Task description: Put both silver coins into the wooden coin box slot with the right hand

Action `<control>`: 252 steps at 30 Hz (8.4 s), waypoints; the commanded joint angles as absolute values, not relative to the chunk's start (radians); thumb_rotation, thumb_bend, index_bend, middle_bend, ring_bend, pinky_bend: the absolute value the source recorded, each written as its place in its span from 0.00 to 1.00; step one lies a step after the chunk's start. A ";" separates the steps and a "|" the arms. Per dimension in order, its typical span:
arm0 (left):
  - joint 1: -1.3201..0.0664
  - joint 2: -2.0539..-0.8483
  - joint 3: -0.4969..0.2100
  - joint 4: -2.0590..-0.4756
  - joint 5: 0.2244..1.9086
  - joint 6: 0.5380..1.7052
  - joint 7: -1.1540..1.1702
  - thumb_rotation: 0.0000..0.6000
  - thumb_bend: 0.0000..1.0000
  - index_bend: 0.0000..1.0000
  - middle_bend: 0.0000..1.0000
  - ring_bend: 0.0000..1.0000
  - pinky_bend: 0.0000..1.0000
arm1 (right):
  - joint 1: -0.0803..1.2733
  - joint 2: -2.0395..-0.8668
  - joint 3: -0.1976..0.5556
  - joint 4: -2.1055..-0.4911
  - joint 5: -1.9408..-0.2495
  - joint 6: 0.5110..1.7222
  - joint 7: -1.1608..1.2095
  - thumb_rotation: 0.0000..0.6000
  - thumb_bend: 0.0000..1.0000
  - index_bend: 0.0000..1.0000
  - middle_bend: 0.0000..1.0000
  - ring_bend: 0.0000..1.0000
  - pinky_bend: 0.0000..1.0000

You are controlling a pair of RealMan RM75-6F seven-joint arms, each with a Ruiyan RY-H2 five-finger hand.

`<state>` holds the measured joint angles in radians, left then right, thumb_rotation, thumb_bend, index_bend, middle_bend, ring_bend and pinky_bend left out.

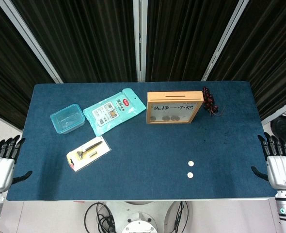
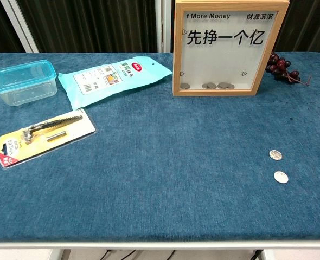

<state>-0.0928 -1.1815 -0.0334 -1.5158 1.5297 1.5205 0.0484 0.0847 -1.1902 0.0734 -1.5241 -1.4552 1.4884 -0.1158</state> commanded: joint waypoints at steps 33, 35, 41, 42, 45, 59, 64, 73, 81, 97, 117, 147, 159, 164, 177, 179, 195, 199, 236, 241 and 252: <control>-0.103 -1.217 -0.021 -1.480 1.542 1.497 0.031 1.00 0.00 0.00 0.00 0.00 0.00 | 0.225 -1.356 -0.074 -1.493 -1.691 1.228 -0.208 1.00 0.18 0.12 0.00 0.00 0.00; -0.103 -1.218 -0.020 -1.477 1.542 1.495 0.026 1.00 0.00 0.00 0.00 0.00 0.00 | 0.234 -1.373 -0.079 -1.481 -1.708 1.229 -0.202 1.00 0.18 0.18 0.00 0.00 0.00; -0.106 -1.220 -0.020 -1.469 1.541 1.489 0.019 1.00 0.00 0.00 0.00 0.00 0.00 | 0.251 -1.413 -0.081 -1.435 -1.746 1.252 -0.185 1.00 0.19 0.32 0.00 0.00 0.00; -0.107 -1.220 -0.020 -1.468 1.542 1.489 0.017 1.00 0.00 0.00 0.00 0.00 0.00 | 0.252 -1.423 -0.081 -1.421 -1.751 1.258 -0.185 1.00 0.19 0.34 0.00 0.00 0.00; -0.108 -1.221 -0.020 -1.464 1.542 1.487 0.014 1.00 0.00 0.00 0.00 0.00 0.00 | 0.255 -1.441 -0.078 -1.396 -1.750 1.261 -0.190 1.00 0.20 0.36 0.00 0.00 0.00; -0.113 -1.230 -0.019 -1.433 1.539 1.476 -0.018 1.00 0.00 0.00 0.00 0.00 0.00 | 0.265 -1.514 -0.100 -1.294 -1.741 1.254 -0.129 1.00 0.29 0.33 0.00 0.00 0.00; -0.113 -1.235 -0.019 -1.421 1.539 1.477 -0.029 1.00 0.00 0.00 0.00 0.00 0.00 | 0.271 -1.526 -0.107 -1.277 -1.739 1.249 -0.109 1.00 0.30 0.30 0.00 0.00 0.00; -0.112 -1.237 -0.018 -1.409 1.539 1.479 -0.042 1.00 0.00 0.00 0.00 0.00 0.00 | 0.271 -1.560 -0.116 -1.232 -1.748 1.266 -0.108 1.00 0.30 0.28 0.00 0.00 0.00; -0.114 -1.239 -0.018 -1.403 1.538 1.475 -0.049 1.00 0.00 0.00 0.00 0.00 0.00 | 0.273 -1.572 -0.118 -1.210 -1.751 1.282 -0.101 1.00 0.31 0.27 0.00 0.00 0.00; -0.117 -1.238 -0.018 -1.401 1.536 1.470 -0.056 1.00 0.00 0.00 0.00 0.00 0.00 | 0.274 -1.582 -0.119 -1.196 -1.745 1.300 -0.092 1.00 0.32 0.39 0.00 0.00 0.00; -0.119 -1.234 -0.017 -1.402 1.536 1.467 -0.057 1.00 0.00 0.00 0.00 0.00 0.00 | 0.277 -1.581 -0.120 -1.204 -1.727 1.287 -0.108 1.00 0.32 0.40 0.00 0.00 0.00; -0.124 -1.240 -0.014 -1.369 1.535 1.457 -0.093 1.00 0.00 0.00 0.00 0.00 0.00 | 0.288 -1.610 -0.110 -1.186 -1.710 1.272 -0.125 1.00 0.33 0.47 0.00 0.00 0.00; -0.126 -1.244 -0.013 -1.352 1.537 1.453 -0.112 1.00 0.00 0.00 0.00 0.00 0.00 | 0.291 -1.624 -0.104 -1.168 -1.710 1.282 -0.139 1.00 0.33 0.49 0.01 0.00 0.00; -0.126 -1.243 -0.013 -1.349 1.537 1.454 -0.118 1.00 0.00 0.00 0.00 0.00 0.00 | 0.295 -1.625 -0.106 -1.163 -1.718 1.286 -0.139 1.00 0.33 0.46 0.01 0.00 0.00; -0.125 -1.242 -0.012 -1.346 1.541 1.460 -0.130 1.00 0.00 0.00 0.00 0.00 0.00 | 0.302 -1.629 -0.112 -1.150 -1.735 1.302 -0.126 1.00 0.33 0.39 0.01 0.00 0.00; -0.125 -1.242 -0.012 -1.345 1.543 1.461 -0.132 1.00 0.00 0.00 0.00 0.00 0.00 | 0.302 -1.630 -0.112 -1.147 -1.738 1.307 -0.124 1.00 0.33 0.39 0.01 0.00 0.00; -0.124 -1.239 -0.008 -1.348 1.540 1.456 -0.137 1.00 0.00 0.00 0.00 0.00 0.00 | 0.303 -1.651 -0.110 -1.112 -1.747 1.332 -0.106 1.00 0.34 0.54 0.04 0.00 0.00; -0.123 -1.240 -0.008 -1.347 1.540 1.457 -0.139 1.00 0.00 0.00 0.00 0.00 0.00 | 0.304 -1.652 -0.108 -1.108 -1.747 1.334 -0.103 1.00 0.36 0.56 0.04 0.00 0.00; -0.127 -1.209 -0.002 -1.422 1.572 1.477 -0.096 1.00 0.00 0.00 0.00 0.00 0.00 | 0.531 -1.199 0.396 -1.771 -1.485 1.343 -0.189 1.00 0.45 0.77 0.05 0.00 0.00; -0.124 -1.204 0.001 -1.430 1.574 1.478 -0.098 1.00 0.00 0.00 0.00 0.00 0.00 | 0.620 -1.176 0.481 -1.785 -1.265 1.210 -0.287 1.00 0.45 0.77 0.04 0.00 0.00; -0.125 -1.205 0.005 -1.423 1.571 1.470 -0.109 1.00 0.00 0.00 0.00 0.00 0.00 | 0.818 -1.227 0.560 -1.710 -0.769 1.045 -0.454 1.00 0.45 0.82 0.06 0.00 0.00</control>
<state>-0.1249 -1.2047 0.0043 -1.4236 1.5716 1.4700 -0.1086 0.7426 -1.2125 0.5274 -1.7329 -0.9247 1.1049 -0.3822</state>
